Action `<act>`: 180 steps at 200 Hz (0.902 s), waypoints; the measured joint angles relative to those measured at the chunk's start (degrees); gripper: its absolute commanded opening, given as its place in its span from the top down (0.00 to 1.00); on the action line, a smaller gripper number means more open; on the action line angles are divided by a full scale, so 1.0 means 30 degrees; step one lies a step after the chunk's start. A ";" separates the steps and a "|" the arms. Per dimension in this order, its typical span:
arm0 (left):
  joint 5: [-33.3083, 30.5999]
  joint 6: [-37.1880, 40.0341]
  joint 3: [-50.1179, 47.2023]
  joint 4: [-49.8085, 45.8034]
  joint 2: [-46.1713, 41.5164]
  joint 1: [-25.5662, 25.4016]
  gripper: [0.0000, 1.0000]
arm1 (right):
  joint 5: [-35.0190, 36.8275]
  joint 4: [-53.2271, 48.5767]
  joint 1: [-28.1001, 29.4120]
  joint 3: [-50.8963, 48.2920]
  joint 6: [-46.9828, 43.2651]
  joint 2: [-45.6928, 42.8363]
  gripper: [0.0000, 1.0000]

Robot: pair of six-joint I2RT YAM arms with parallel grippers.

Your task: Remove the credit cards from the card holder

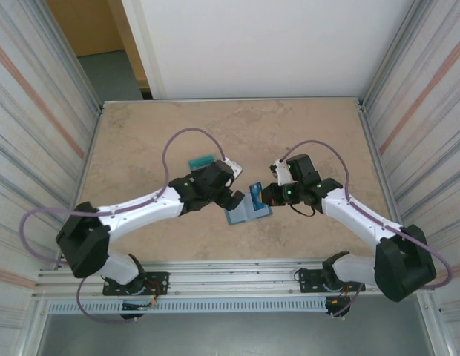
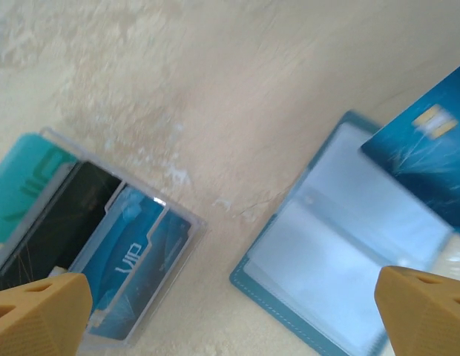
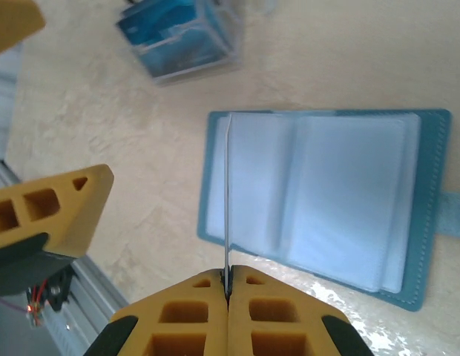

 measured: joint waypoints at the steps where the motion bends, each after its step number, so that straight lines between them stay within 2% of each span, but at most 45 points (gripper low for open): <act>1: 0.0153 0.0102 0.0000 0.0007 -0.0117 0.0051 0.01 | -0.0015 -0.0022 0.0051 0.0044 -0.0146 -0.0066 0.96; 30: 0.3847 0.2076 0.0015 0.0036 -0.2251 0.1377 0.05 | -0.0430 -0.0131 0.0991 0.0474 -0.2135 -0.1282 0.97; 50: 0.6615 0.3082 0.0095 -0.0036 -0.3300 0.2412 0.10 | -0.0962 -0.0284 0.1333 0.0714 -0.3300 -0.1909 0.98; 88: 1.1519 0.4473 0.0517 -0.0517 -0.3796 0.3985 0.18 | -0.2426 -0.0590 0.1399 0.1362 -0.5056 -0.2215 0.97; 143: 1.5569 0.6091 0.1858 -0.2178 -0.3031 0.4000 0.33 | -0.4554 -0.1909 0.1967 0.2514 -0.7176 -0.2215 0.96; 180: 1.7515 0.7111 0.2055 -0.3198 -0.2368 0.4000 0.56 | -0.5486 -0.2557 0.2186 0.3133 -0.8080 -0.1756 0.95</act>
